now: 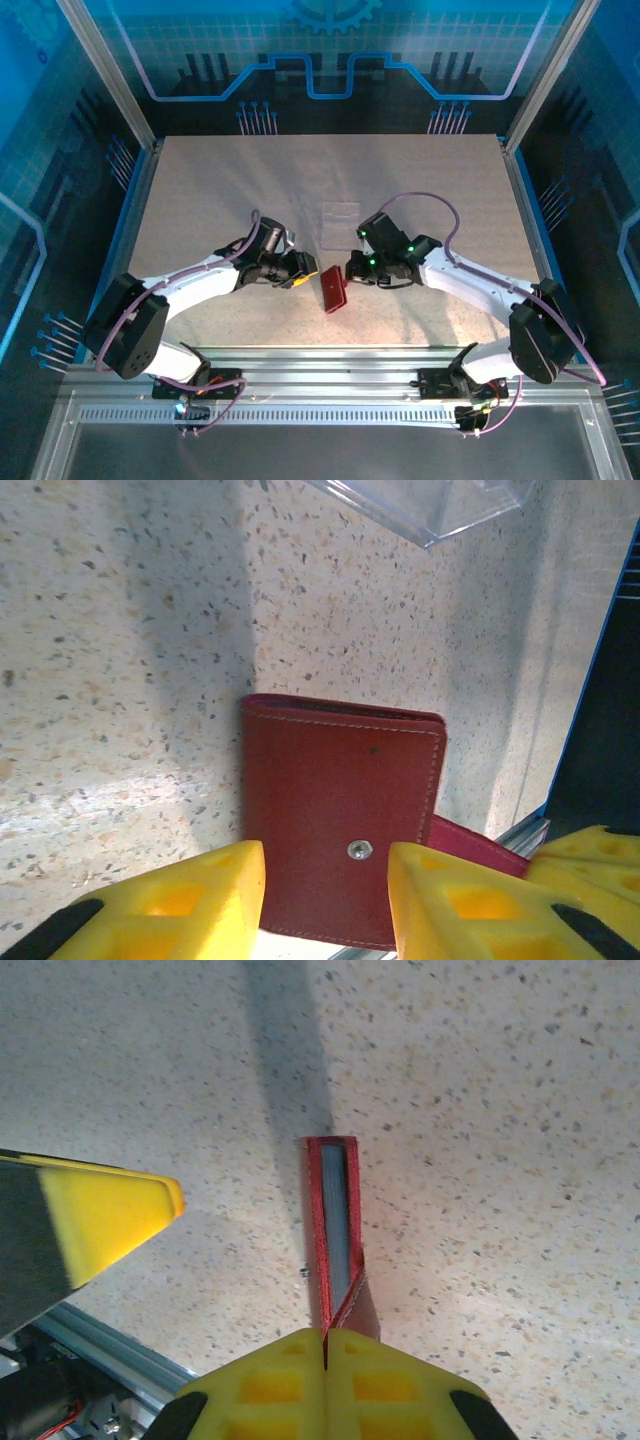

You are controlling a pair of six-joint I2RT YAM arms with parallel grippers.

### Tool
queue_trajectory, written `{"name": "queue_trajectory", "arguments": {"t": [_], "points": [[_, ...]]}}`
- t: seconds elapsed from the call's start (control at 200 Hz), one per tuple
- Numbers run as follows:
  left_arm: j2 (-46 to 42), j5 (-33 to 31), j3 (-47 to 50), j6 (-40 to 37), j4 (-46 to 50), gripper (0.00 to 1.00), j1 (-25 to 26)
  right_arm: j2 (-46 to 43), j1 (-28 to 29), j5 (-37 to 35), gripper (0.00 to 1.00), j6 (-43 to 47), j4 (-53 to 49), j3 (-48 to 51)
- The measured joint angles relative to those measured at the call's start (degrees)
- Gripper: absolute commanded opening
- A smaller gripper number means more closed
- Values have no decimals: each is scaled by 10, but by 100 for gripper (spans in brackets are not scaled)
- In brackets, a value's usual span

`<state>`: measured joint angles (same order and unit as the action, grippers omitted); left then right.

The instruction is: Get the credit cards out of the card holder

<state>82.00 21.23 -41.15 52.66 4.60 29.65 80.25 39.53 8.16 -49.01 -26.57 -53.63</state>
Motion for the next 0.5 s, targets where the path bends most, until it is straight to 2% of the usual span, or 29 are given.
{"name": "queue_trajectory", "arguments": {"t": [0.5], "points": [[-68,0,38,-1,-4,39,-32,52,49,1,0,-2,-2,-61]]}}
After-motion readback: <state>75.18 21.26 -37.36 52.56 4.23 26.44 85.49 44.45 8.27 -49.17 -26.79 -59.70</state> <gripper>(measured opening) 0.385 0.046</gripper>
